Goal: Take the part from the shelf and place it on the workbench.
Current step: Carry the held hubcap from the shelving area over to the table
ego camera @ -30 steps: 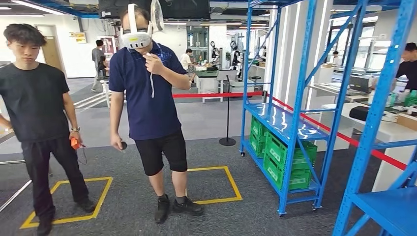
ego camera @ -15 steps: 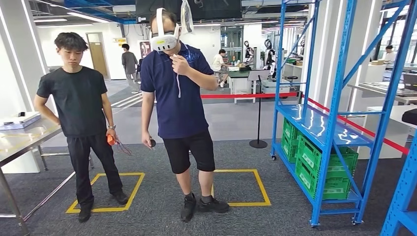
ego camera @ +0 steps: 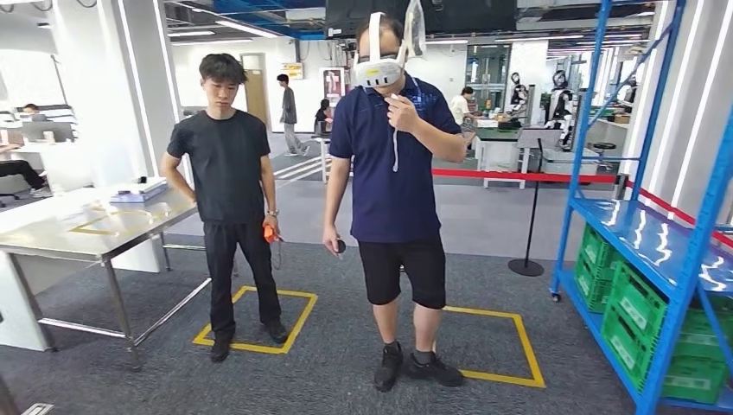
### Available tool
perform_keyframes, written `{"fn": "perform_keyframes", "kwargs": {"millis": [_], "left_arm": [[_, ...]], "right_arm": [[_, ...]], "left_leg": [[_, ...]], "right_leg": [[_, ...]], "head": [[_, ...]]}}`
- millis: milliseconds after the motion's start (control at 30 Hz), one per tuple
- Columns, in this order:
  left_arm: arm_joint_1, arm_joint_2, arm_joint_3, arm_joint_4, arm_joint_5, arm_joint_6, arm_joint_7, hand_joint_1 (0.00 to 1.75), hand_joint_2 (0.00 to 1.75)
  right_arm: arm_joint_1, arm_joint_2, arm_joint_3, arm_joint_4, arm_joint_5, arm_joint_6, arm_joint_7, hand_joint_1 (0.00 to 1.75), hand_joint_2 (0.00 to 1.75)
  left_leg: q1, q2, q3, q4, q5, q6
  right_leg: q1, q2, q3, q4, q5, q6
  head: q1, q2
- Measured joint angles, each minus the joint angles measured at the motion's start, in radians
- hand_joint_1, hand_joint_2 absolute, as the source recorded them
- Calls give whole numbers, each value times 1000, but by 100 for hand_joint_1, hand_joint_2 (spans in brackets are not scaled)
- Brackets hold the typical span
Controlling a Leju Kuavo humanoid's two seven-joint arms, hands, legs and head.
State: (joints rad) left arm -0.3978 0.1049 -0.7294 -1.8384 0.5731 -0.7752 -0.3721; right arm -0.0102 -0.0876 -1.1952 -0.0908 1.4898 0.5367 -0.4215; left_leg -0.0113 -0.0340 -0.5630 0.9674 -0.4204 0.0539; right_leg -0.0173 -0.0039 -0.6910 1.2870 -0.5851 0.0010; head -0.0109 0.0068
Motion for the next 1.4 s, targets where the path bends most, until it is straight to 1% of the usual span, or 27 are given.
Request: {"fn": "perform_keyframes", "kwargs": {"millis": [33, 67, 133, 167, 233, 300, 367, 433, 500, 533, 567, 600, 667, 733, 800, 833, 867, 933, 1000, 1033, 1067, 1133, 1167, 1233, 1300, 1333, 1400], "left_arm": [[0, 0, -1, 1, 0, 0, 0, 175, 175], [1, 0, -1, 1, 0, 0, 0, 175, 175], [0, 0, -2, 1, 0, 0, 0, 175, 175], [0, -1, -2, 1, 0, 0, 2, 175, 175], [0, -1, -2, 1, 1, 0, 4, 175, 175], [0, 0, -2, 0, 2, 0, 6, 175, 175], [-1, 1, -1, 0, 3, 0, 6, 175, 175], [-2, 0, 0, 0, 3, 0, 8, 175, 175], [-1, 0, 0, 0, 3, 2, 12, 175, 175], [0, 0, 0, 0, 3, 3, 14, 175, 175], [0, 0, 0, 0, 3, 4, 16, 175, 175], [0, 0, 1, -1, 3, 4, 16, 175, 175], [-2, 0, 2, -4, 3, 4, 17, 175, 175], [-3, -1, 2, -7, 4, 4, 16, 175, 175], [-2, -1, 3, -8, 5, 3, 14, 175, 175], [-1, 0, 3, -9, 5, 2, 12, 175, 175], [-2, -1, 3, -9, 6, 1, 11, 175, 175], [-1, -5, 3, -9, 6, -2, 10, 175, 175], [3, -8, 2, -8, 6, -2, 9, 175, 175], [5, -9, 2, -7, 6, -2, 9, 175, 175], [5, -9, 2, -7, 6, -2, 9, 175, 175], [7, -9, 2, -7, 6, -3, 9, 175, 175], [7, -9, 2, -7, 6, -3, 10, 175, 175], [8, -9, 3, -8, 5, -5, 10, 175, 175], [10, -9, 4, -8, 5, -6, 11, 175, 175], [11, -8, 5, -8, 6, -6, 11, 175, 175], [10, -7, 6, -8, 6, -7, 11, 175, 175]], "right_arm": [[1, -1, 0, 0, 0, 0, 0, 0, 0], [1, -1, 0, 0, 0, 0, 0, 0, 0], [-1, 0, 0, 1, 0, -1, 0, 0, 0], [-1, 0, 0, 2, 0, -2, -1, 0, 0], [-5, 0, 0, 4, 1, -6, -3, 0, 0], [-8, -2, 0, 4, 2, -8, -5, 0, 0], [-8, -2, 1, 5, 2, -8, -6, 0, 0], [-5, -2, 1, 5, 4, -8, -7, 0, 0], [-2, -2, 2, 5, 8, -8, -7, 0, 0], [-3, -2, 4, 5, 10, -8, -7, 0, 0], [-3, -2, 4, 5, 11, -8, -6, 0, 0], [-5, -1, 5, 5, 11, -8, -6, 0, 0], [-6, 2, 6, 5, 12, -8, -7, 0, 0], [-7, 6, 6, 5, 11, -7, -10, 0, 0], [-8, 6, 6, 5, 12, -7, -13, 0, 0], [-8, 5, 6, 6, 12, -7, -14, 0, 0], [-9, 4, 6, 6, 12, -7, -15, 0, 0], [-6, -1, 6, 6, 12, -7, -15, 0, 0], [-1, -7, 6, 6, 12, -7, -14, 0, 0], [1, -9, 6, 6, 12, -7, -13, 0, 0], [1, -10, 6, 6, 12, -7, -12, 0, 0], [1, -10, 6, 7, 12, -8, -12, 0, 0], [1, -8, 6, 8, 12, -8, -12, 0, 0], [-1, -7, 6, 10, 12, -9, -11, 0, 0], [-4, -8, 6, 11, 12, -9, -11, 0, 0], [-5, -8, 6, 11, 12, -9, -11, 0, 0], [-4, -8, 6, 11, 12, -9, -11, 0, 0]], "left_leg": [[3, -17, 0, 2, -1, -3], [8, -34, 0, 6, -4, -8], [17, -64, -5, 27, -16, -28], [19, -76, -12, 41, -24, -39], [22, -94, -27, 59, -34, -54], [27, -96, -33, 63, -35, -60], [28, -45, -53, 104, -56, -66], [26, 17, -114, 223, -111, -68], [25, 30, -179, 343, -151, -67], [24, 31, -189, 357, -147, -63], [20, 34, -178, 330, -124, -56], [13, 45, -146, 268, -90, -45], [-11, 103, -74, 134, -42, -18], [-28, 140, -47, 77, -36, -2], [-26, 114, -38, 57, -29, 5], [-22, 98, -27, 39, -20, 8], [-17, 82, -15, 22, -10, 12], [-9, 51, -3, 3, 3, 12], [-5, 17, -6, 4, 5, 10], [-3, 0, -7, 6, 4, 6], [2, -18, -7, 10, 2, 1], [14, -48, -11, 30, -9, -19], [17, -61, -17, 45, -18, -30], [21, -81, -31, 67, -29, -46], [25, -96, -39, 70, -30, -51], [27, -91, -42, 74, -32, -52], [27, -41, -72, 134, -62, -57]], "right_leg": [[-6, 2, -7, 3, 8, 11], [-14, 4, 5, -34, 32, 26], [-33, 31, 61, -164, 91, 58], [-38, 45, 82, -210, 109, 61], [-38, 61, 92, -233, 114, 48], [-34, 42, 93, -233, 115, 28], [-30, 23, 97, -235, 114, 15], [-22, 0, 101, -236, 110, 4], [-11, -26, 101, -236, 106, -2], [-6, -39, 102, -236, 104, -5], [-2, -52, 105, -236, 102, -8], [2, -64, 109, -236, 99, -10], [7, -85, 118, -238, 94, -12], [6, -108, 123, -242, 91, -9], [5, -132, 129, -249, 89, -4], [6, -121, 131, -247, 87, -1], [7, -96, 126, -232, 78, -1], [4, -25, 83, -141, 40, -2], [-1, 0, 19, -27, 2, 3], [-5, 2, 3, -6, 2, 11], [-10, 3, 7, -24, 19, 23], [-24, 21, 59, -141, 77, 53], [-30, 38, 85, -195, 96, 61], [-33, 62, 104, -231, 102, 51], [-28, 52, 104, -228, 100, 29], [-27, 43, 106, -229, 99, 23], [-24, 24, 111, -230, 97, 12]], "head": [[0, 0], [1, 0], [2, 0], [3, 0], [4, 0], [1, 0], [-3, 0], [-7, 0], [-8, 0], [-8, 0], [-8, 0], [-8, 0], [-7, 0], [-7, 0], [-9, 0], [-8, 0], [-9, 0], [-5, 0], [-1, 0], [-1, 0], [-1, 0], [1, 0], [2, 0], [3, 0], [0, 0], [-1, 0], [-5, 0]]}}
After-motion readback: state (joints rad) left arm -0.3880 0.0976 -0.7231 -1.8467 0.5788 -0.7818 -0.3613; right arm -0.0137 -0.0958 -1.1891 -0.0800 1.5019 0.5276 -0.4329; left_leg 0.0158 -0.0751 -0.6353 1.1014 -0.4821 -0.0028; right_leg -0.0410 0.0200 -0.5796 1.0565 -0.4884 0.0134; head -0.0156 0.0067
